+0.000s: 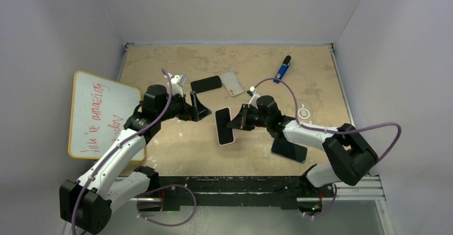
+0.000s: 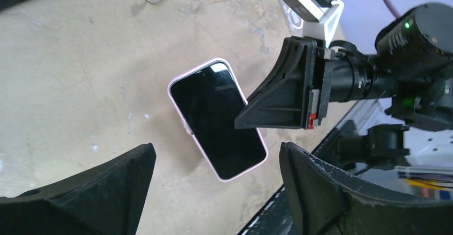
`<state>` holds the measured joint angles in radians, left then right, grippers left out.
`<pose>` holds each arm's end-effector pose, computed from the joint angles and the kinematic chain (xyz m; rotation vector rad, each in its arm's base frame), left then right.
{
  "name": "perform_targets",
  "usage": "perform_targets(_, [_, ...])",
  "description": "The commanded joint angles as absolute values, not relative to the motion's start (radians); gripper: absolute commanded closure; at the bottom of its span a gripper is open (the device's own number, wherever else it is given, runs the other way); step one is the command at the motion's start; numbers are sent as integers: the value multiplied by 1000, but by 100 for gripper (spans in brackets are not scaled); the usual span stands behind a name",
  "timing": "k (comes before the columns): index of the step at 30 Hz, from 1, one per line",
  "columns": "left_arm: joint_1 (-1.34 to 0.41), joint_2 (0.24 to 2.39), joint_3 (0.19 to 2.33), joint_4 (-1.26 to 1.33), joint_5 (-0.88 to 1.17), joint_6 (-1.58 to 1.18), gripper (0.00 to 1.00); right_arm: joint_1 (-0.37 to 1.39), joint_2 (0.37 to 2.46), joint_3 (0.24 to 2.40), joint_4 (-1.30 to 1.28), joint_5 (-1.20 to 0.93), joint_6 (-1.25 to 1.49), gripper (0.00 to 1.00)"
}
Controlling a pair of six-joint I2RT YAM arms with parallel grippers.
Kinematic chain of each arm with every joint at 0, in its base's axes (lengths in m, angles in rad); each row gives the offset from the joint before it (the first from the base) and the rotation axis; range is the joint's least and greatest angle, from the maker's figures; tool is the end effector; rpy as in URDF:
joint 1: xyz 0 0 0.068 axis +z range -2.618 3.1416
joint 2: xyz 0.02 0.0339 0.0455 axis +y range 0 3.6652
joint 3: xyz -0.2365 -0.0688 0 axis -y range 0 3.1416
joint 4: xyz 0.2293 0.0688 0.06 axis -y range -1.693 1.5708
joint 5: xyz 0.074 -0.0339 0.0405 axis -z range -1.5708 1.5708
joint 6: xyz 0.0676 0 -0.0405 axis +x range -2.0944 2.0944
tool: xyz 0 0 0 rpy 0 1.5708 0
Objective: Put the phone into the phone case
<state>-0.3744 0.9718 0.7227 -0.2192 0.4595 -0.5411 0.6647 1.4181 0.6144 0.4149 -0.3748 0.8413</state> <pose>0.2159 -0.1171 0.2497 0.1277 2.1445 -1.0239 0.2311 0.2126 0.1719 -0.0838 2.1885 1.2975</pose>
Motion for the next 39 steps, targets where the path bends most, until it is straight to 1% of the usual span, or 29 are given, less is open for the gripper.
perform_targets(1, [-373,946,788,-322,399,-369,11,627,1475,678,405,-385,796,100])
perform_targets(8, [-372,916,775,-377,347,-307,11,531,1629,706,488,-506,828,100])
perform_targets(13, [-371,900,777,-400,310,-302,11,475,1678,725,434,-516,792,100])
perform_targets(14, [-372,897,776,-400,309,-299,11,466,1679,727,415,-513,780,99])
perform_targets(19, [-371,891,778,-396,314,-293,11,444,1673,722,366,-471,766,90])
perform_targets(26, [-371,897,779,-398,321,-290,11,443,1648,697,336,-405,789,69])
perform_targets(32, [-371,896,781,-398,317,-288,11,443,1599,721,252,-366,789,55])
perform_targets(34, [-371,893,783,-400,309,-290,11,444,1580,727,225,-337,788,51])
perform_targets(37, [-371,888,781,-409,297,-292,11,444,1550,740,192,-302,778,50])
perform_targets(39, [-371,885,777,-407,298,-297,11,443,1527,764,126,-232,766,50])
